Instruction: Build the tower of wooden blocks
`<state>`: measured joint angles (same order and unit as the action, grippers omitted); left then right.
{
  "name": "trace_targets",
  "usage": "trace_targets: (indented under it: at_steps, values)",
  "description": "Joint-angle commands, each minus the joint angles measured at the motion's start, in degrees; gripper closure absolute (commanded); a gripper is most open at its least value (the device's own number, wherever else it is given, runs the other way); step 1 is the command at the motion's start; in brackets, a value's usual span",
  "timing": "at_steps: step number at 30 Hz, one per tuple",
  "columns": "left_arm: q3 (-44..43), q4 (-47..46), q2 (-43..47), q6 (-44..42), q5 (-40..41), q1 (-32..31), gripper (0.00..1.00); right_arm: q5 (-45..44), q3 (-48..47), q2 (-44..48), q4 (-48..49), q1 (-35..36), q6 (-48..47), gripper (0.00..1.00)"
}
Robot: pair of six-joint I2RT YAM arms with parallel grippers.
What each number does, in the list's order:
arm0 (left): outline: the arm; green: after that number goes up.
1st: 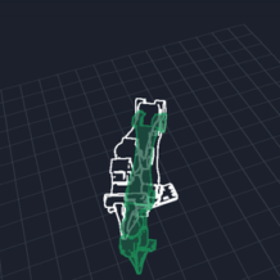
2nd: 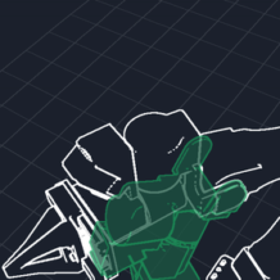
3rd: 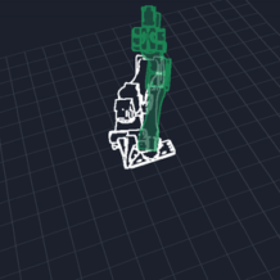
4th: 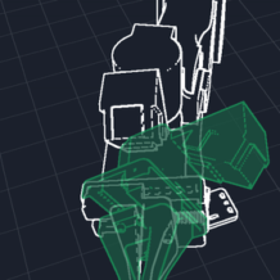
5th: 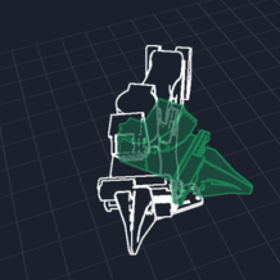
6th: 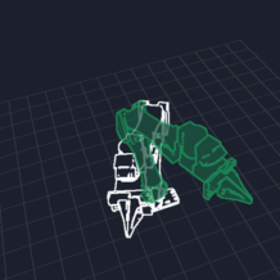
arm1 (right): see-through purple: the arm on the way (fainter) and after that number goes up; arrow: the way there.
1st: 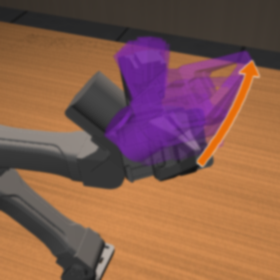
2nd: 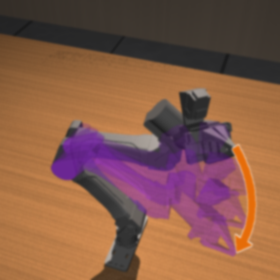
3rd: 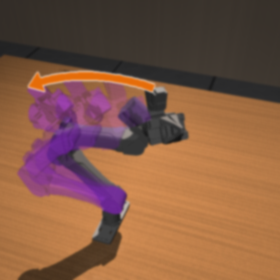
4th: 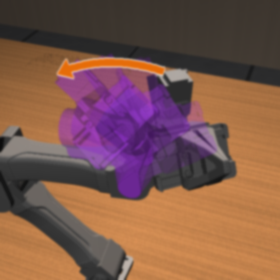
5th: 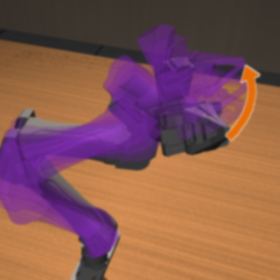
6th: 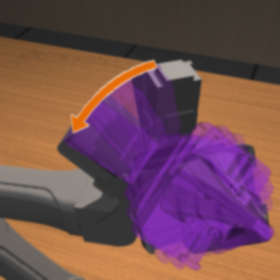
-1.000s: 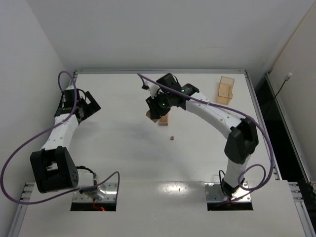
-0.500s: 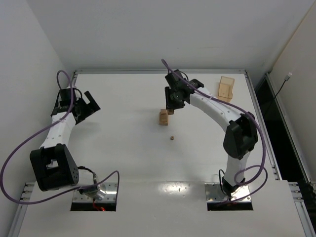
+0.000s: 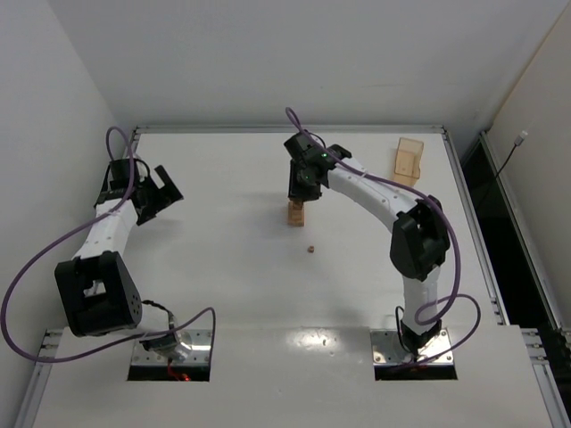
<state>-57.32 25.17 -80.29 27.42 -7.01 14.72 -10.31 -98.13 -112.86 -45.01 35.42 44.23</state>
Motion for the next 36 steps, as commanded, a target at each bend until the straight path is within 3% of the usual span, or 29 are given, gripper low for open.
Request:
trace_targets:
  at_steps: [1, 11, 36]
  values:
    - [-2.27, -1.35, -0.3, -0.44, -1.08, 0.31, 0.01, -0.86, -3.56, -2.01, 2.56, 0.35, -0.19, 1.0]
    - [-2.27, -1.87, -0.83, -0.44, -1.08, 0.31, 0.01, -1.38, -5.14, -5.17, 3.09, -0.7, -5.72, 1.0]
    - [-2.27, -2.4, -2.41, -0.44, -1.61, 0.31, 0.01, -1.3, -6.99, -8.61, 3.8, -0.7, -6.79, 1.0]
